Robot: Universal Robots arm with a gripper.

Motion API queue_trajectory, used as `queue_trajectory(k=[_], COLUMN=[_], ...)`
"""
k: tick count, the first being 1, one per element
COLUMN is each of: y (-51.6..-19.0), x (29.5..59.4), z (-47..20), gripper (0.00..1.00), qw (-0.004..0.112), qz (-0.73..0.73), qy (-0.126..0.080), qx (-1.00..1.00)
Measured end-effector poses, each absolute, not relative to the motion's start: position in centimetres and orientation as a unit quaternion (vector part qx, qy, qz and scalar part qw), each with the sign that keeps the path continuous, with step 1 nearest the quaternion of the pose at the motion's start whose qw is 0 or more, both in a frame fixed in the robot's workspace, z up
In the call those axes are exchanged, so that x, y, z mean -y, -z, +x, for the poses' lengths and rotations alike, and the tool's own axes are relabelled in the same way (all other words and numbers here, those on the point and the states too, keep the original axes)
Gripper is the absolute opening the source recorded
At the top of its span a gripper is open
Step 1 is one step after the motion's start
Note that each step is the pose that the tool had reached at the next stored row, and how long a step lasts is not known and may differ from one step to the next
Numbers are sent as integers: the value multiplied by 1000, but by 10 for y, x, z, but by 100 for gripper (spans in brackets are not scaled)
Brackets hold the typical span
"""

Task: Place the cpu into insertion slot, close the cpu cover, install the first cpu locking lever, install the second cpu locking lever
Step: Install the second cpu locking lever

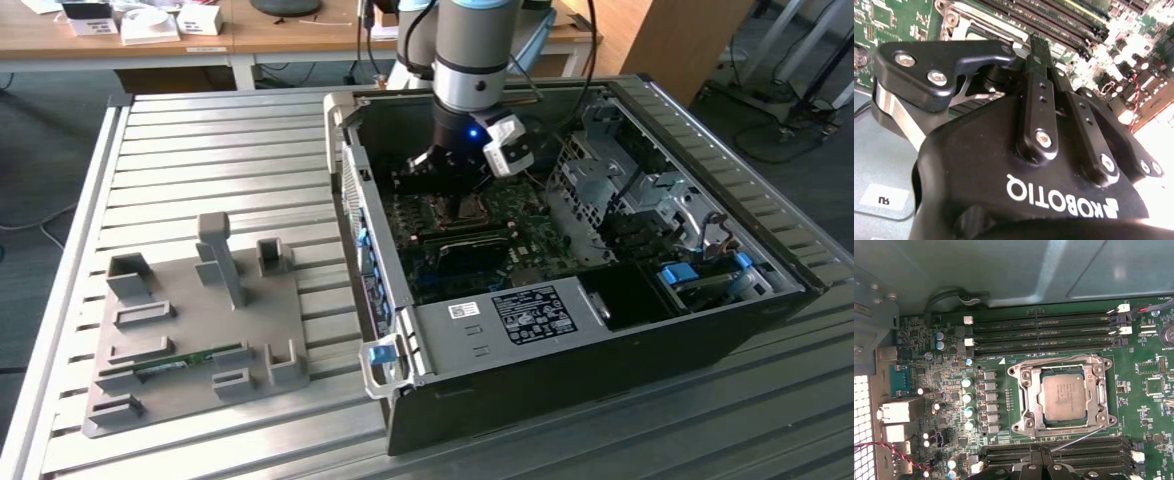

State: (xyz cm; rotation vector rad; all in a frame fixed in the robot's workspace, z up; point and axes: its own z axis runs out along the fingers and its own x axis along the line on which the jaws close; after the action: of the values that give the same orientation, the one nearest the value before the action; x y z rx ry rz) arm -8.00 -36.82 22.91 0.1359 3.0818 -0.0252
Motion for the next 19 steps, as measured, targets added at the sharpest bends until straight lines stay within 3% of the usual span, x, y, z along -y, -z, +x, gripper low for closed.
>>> queue_trajectory(k=[19], y=[-224], x=[368], z=[-81], gripper=[11], qw=[28], qz=[44], qy=[8], qx=[-999])
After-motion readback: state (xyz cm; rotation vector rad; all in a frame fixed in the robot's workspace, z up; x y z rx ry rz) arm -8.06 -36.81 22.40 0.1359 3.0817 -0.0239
